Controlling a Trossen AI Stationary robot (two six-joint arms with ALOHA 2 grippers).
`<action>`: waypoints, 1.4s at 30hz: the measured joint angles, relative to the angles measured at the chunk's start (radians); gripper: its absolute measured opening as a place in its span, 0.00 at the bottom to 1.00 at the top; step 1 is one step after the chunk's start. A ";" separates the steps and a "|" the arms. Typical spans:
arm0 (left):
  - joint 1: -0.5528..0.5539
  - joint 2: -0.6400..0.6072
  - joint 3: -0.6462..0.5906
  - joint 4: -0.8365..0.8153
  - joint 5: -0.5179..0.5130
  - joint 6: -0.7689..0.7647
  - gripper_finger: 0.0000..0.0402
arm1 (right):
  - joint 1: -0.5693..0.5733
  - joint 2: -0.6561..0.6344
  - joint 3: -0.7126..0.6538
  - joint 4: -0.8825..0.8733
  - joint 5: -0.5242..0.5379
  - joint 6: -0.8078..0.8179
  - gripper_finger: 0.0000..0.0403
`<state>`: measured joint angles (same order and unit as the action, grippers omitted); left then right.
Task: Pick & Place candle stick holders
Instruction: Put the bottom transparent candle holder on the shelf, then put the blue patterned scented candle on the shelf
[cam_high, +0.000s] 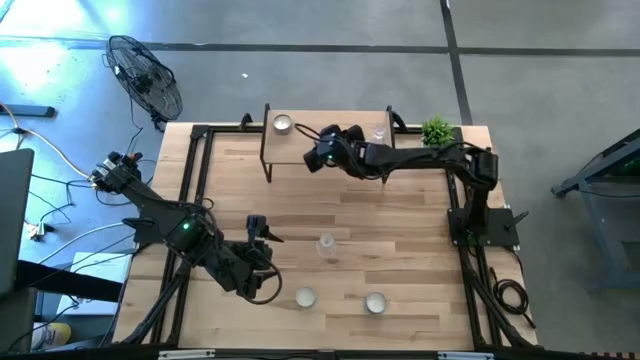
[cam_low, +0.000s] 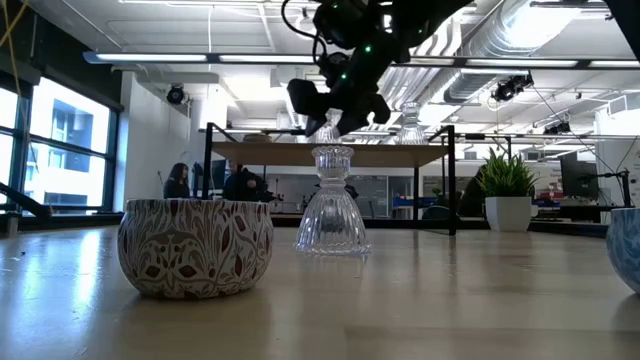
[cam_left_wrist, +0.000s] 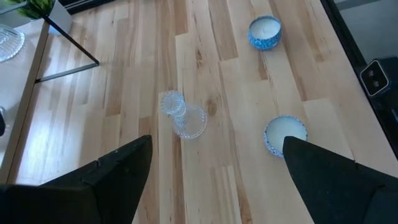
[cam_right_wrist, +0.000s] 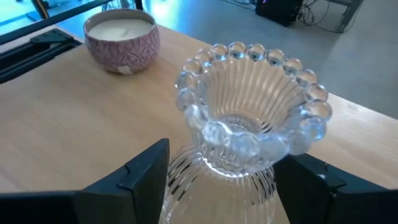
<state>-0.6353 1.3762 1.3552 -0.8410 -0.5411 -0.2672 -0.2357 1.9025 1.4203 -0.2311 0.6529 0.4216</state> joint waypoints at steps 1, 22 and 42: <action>0.000 0.000 0.000 0.000 0.000 0.000 0.88 | 0.000 -0.005 -0.001 -0.003 -0.003 -0.001 0.59; 0.000 0.000 0.000 0.001 -0.002 -0.004 0.88 | 0.001 -0.009 -0.005 -0.021 0.045 -0.051 0.77; 0.000 0.000 0.000 0.001 0.011 -0.004 0.88 | 0.030 -0.219 -0.004 -0.044 0.016 -0.206 0.77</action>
<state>-0.6352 1.3762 1.3552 -0.8400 -0.5303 -0.2715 -0.2055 1.6833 1.4162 -0.2755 0.6694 0.2157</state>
